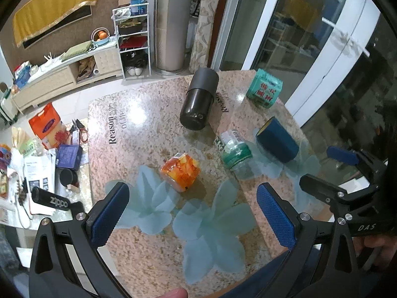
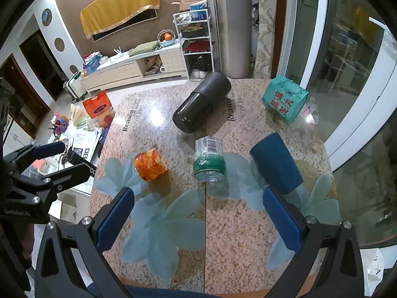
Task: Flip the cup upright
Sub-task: 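Move the left gripper toward the orange cup lying on its side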
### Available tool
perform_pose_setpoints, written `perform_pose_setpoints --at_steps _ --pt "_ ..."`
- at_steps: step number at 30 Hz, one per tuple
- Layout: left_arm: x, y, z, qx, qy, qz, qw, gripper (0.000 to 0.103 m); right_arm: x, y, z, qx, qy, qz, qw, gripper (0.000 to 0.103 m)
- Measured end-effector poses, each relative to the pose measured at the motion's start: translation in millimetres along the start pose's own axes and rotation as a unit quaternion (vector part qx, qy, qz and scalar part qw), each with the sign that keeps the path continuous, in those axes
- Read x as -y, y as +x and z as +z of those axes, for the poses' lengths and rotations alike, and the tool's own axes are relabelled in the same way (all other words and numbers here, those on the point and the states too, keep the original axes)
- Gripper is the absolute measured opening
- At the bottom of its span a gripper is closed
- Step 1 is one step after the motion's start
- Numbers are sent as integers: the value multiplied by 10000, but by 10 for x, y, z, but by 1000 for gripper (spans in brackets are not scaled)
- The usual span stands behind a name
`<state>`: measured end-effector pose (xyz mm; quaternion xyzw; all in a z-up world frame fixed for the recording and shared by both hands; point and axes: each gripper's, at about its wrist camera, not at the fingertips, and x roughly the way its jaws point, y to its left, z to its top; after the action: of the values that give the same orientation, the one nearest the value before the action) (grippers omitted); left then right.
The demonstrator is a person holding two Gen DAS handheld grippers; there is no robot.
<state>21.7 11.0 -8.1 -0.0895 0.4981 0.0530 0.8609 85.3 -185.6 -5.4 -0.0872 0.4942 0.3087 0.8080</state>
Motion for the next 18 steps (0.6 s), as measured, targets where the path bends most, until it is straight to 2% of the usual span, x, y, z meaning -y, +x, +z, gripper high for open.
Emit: perform_pose_setpoints --at_steps 3,11,18 --pt "35 53 16 -89 174 114 9997 103 9 55 16 -80 -68 31 9999 103" --pt "-14 233 106 -449 271 122 9986 103 121 182 58 -313 -158 216 9992 103" --pt "4 453 215 -836 743 167 9936 103 234 330 59 -485 -220 370 9979 103"
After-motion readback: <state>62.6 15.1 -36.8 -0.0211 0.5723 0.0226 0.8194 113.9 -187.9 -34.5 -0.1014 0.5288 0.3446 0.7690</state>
